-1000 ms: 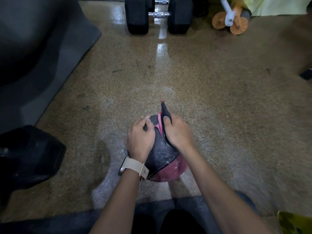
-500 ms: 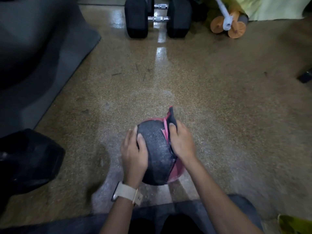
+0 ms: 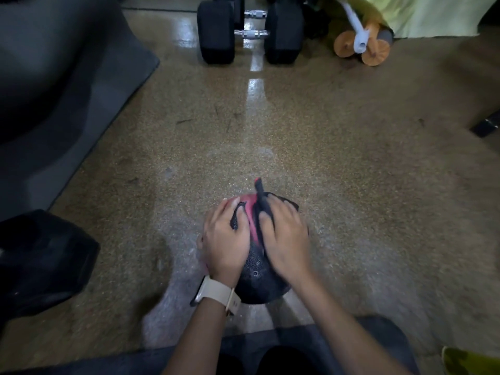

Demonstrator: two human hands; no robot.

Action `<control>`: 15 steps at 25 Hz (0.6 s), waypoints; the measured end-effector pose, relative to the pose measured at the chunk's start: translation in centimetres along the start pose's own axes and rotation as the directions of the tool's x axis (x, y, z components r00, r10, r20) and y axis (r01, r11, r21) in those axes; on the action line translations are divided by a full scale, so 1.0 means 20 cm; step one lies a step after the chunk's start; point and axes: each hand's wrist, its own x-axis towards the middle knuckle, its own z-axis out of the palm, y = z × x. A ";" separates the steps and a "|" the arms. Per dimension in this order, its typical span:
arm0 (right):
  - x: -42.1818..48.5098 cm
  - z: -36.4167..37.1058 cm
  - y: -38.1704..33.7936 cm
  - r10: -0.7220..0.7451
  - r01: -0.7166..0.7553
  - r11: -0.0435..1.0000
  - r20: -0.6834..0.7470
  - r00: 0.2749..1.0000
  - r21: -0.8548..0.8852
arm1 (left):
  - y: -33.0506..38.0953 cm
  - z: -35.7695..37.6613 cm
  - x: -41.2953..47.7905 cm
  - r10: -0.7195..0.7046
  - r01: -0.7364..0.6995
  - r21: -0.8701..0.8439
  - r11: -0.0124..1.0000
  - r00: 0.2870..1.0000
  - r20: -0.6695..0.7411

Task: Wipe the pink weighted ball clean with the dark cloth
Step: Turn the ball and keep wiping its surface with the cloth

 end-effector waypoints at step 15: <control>-0.27 0.04 0.13 -0.024 0.049 0.956 -0.089 0.996 0.288 | -0.15 -0.06 -0.02 -0.061 0.049 -0.182 0.982 0.997 -0.056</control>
